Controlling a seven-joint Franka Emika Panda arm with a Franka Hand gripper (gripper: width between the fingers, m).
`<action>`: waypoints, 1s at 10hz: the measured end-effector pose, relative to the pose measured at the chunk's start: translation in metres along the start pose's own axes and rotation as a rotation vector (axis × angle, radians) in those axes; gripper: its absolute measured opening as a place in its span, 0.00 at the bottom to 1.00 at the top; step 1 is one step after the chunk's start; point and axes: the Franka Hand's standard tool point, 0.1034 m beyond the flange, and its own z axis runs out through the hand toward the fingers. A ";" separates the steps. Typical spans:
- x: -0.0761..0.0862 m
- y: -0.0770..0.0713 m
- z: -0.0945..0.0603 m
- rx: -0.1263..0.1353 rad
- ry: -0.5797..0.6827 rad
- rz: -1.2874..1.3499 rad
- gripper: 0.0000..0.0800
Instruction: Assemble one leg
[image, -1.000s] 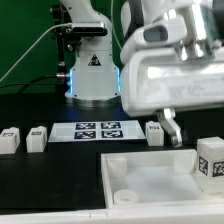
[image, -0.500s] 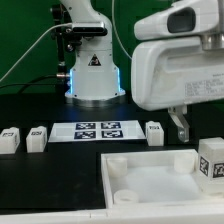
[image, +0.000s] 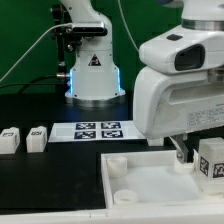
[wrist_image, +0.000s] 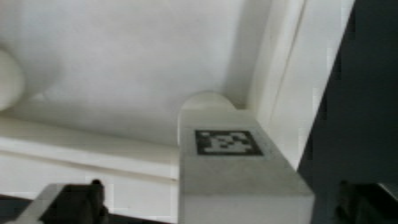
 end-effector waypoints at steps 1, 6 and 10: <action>-0.001 -0.001 0.003 0.000 -0.004 0.004 0.81; -0.001 -0.001 0.003 0.002 -0.004 0.018 0.36; 0.005 -0.001 0.004 0.006 0.027 0.350 0.36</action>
Offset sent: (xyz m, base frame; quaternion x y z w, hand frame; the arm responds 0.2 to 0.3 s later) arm 0.0000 0.0000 0.0000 0.0000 0.0000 0.0000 1.0000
